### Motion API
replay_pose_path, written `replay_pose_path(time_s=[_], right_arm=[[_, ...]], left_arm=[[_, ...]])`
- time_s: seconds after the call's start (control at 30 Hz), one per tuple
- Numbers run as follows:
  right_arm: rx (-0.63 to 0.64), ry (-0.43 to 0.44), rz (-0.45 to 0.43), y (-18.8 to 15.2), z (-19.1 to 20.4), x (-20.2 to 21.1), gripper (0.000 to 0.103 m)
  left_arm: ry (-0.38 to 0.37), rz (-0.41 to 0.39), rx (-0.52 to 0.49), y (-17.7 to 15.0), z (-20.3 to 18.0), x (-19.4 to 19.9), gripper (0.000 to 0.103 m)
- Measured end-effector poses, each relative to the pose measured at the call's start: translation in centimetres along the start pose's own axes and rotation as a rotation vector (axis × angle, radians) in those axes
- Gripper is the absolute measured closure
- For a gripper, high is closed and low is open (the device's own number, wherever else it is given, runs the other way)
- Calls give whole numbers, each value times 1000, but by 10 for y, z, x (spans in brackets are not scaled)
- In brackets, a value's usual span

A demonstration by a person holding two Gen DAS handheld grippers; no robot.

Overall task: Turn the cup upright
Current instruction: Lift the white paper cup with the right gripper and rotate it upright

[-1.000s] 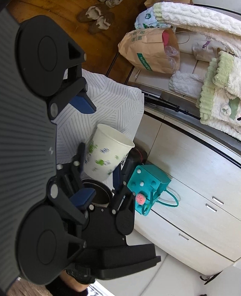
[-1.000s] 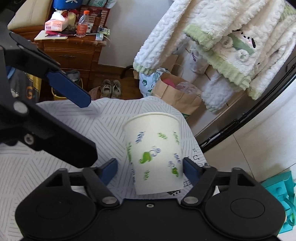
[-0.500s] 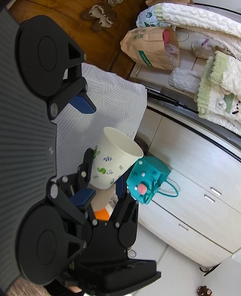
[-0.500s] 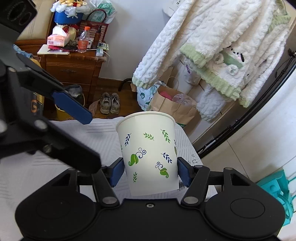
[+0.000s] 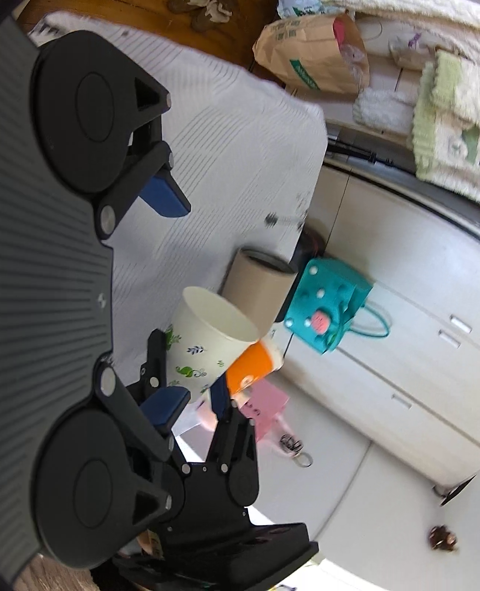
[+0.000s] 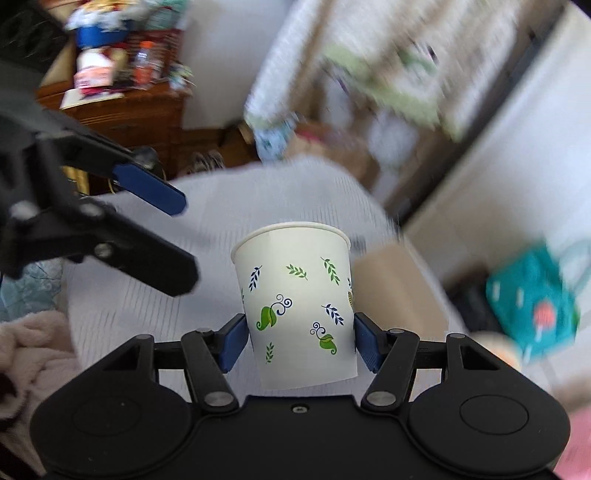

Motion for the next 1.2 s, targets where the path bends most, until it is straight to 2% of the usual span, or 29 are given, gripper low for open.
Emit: replay_pose_path(time_s=[0.27, 0.5, 0.7, 1.0, 1.07, 1.2], right_arm=[[-107, -25, 30, -50, -22, 19, 37], [-216, -14, 97, -78, -39, 5, 36], [-266, 33, 92, -87, -46, -3, 36], [-289, 56, 95, -99, -57, -14, 36], [-287, 45, 82, -101, -59, -12, 33], [-259, 52, 37, -106, -63, 2, 16]], left_arm=[[-50, 55, -66, -16, -46, -19, 1], [-97, 129, -57, -28, -67, -41, 1], [-109, 170, -17, -37, -70, -60, 1], [-109, 201, 8, -40, -80, -76, 1], [-113, 207, 16, -40, -82, -79, 1], [-136, 215, 26, -40, -86, -85, 1]])
Point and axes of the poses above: each gripper's, at about its wrist camera, not at the fingertips, and x roughly against the way its jaws point, z to its left, y to its top, the point moved 6 cm from there along -x, roughly the way its jaws point, and after that the axes turned 9 degrees about -x, right-handed, at the moved point
